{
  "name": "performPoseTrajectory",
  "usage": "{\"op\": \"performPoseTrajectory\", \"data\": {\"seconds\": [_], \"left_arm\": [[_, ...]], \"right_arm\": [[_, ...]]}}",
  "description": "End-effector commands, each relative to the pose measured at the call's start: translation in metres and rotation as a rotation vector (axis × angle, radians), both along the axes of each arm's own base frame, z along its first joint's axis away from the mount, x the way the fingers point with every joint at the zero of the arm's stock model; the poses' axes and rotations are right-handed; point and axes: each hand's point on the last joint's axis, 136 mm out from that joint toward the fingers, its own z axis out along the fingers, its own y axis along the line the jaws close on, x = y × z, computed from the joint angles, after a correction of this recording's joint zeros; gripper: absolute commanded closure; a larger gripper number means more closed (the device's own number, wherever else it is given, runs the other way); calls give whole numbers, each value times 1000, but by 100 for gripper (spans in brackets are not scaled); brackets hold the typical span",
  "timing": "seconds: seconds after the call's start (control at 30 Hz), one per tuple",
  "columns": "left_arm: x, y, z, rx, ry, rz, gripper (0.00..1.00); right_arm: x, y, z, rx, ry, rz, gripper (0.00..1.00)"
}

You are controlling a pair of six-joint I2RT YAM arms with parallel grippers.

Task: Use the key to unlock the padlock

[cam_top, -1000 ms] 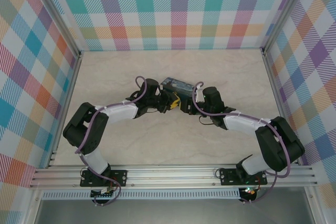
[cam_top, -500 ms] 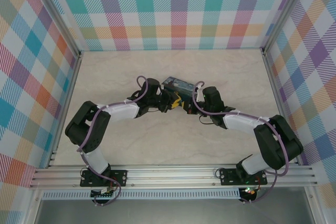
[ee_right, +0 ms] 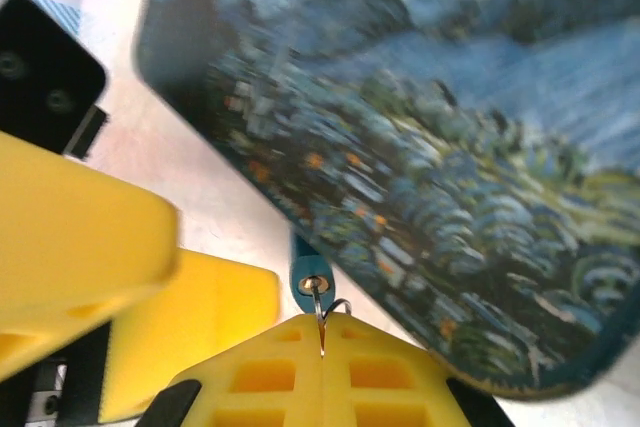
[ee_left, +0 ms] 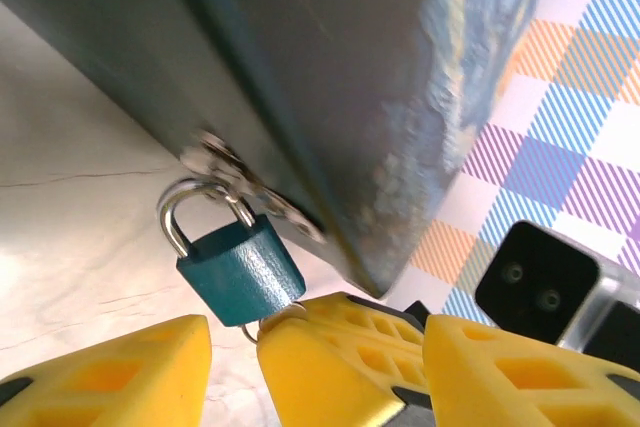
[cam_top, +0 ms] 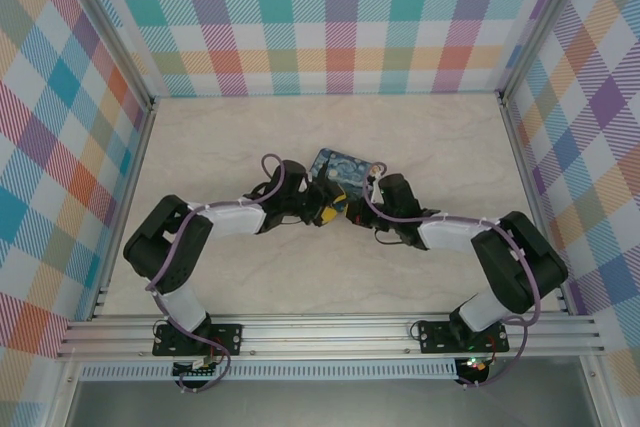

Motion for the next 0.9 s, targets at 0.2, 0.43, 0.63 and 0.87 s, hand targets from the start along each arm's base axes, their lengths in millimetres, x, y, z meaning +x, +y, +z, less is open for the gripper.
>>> {"op": "performPoseTrajectory", "data": {"seconds": [0.2, 0.43, 0.63, 0.87], "left_arm": [[-11, 47, -2, 28, -25, 150, 41], [-5, 43, 8, -54, -82, 190, 52], [-1, 28, 10, -98, -119, 199, 54], [-2, 19, 2, -107, -122, 196, 58]], "right_arm": [[-18, 9, -19, 41, 122, -74, 100], [-12, 6, -5, 123, 120, -180, 100], [-9, 4, 6, 153, 113, -213, 100], [-8, 7, 5, 174, 143, -225, 100]]}}
